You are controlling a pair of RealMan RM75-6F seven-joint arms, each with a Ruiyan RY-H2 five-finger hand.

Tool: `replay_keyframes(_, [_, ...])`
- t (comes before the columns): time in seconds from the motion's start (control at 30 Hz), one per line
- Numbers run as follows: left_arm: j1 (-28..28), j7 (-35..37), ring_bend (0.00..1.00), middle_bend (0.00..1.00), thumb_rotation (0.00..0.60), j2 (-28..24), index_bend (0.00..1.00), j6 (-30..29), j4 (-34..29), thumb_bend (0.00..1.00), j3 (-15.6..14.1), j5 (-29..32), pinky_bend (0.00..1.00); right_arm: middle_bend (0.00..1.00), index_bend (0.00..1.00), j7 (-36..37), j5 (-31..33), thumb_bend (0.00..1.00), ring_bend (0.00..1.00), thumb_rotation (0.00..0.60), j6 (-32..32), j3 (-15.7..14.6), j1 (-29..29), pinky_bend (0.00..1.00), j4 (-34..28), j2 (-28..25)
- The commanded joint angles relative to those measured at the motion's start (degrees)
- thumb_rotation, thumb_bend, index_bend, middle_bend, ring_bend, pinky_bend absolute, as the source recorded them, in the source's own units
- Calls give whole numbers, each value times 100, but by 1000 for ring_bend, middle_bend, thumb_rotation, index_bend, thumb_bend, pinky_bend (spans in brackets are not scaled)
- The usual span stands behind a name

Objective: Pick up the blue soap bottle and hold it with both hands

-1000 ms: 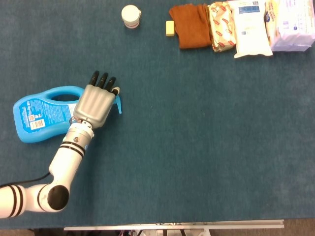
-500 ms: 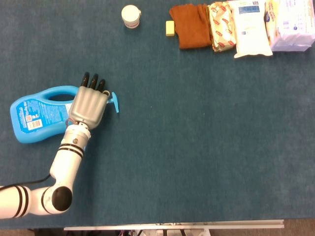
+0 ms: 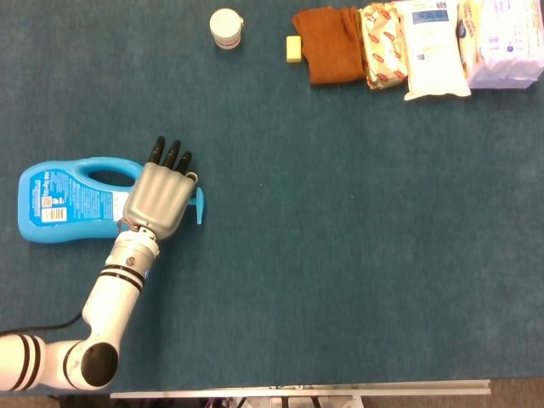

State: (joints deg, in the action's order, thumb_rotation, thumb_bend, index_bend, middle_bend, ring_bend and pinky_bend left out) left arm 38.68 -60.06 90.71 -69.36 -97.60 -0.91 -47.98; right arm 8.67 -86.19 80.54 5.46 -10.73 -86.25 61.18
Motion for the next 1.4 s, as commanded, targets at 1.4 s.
replay_keyframes(1.4, [-526,3733,265,445,600,-1158,756,237,-646,465,579,-1663,206,425,297,381,-160,239,376,600,38,2,-51,320,-23,-89])
